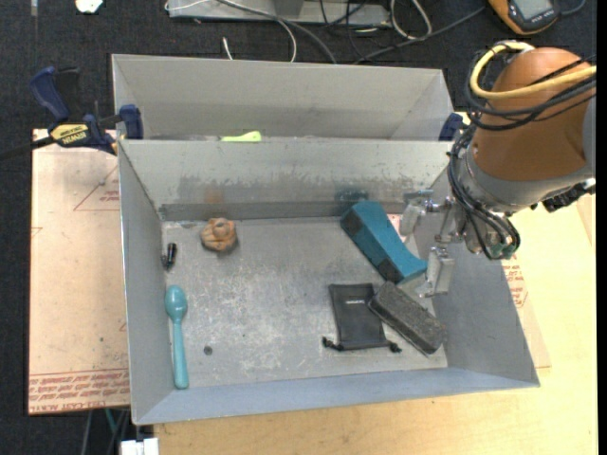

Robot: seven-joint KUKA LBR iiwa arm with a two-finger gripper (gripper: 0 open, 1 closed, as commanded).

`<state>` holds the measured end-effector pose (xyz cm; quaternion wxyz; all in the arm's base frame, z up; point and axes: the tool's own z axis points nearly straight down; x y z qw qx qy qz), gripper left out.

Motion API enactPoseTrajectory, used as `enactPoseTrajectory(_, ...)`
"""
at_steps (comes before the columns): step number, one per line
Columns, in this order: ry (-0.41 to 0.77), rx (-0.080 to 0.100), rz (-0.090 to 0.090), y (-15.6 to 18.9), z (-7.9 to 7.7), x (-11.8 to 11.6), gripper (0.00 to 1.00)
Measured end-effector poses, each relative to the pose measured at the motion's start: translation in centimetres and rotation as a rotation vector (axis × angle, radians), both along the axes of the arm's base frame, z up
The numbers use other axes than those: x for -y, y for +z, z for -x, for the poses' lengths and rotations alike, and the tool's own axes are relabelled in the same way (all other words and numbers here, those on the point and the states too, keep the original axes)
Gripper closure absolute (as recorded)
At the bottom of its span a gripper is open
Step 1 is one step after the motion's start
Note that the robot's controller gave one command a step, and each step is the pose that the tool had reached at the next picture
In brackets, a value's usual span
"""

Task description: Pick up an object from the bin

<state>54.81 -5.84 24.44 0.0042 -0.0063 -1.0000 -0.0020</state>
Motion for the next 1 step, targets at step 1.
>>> enactPoseTrajectory(1,0.009,0.002,0.000,-1.65,1.17,0.41,0.00)
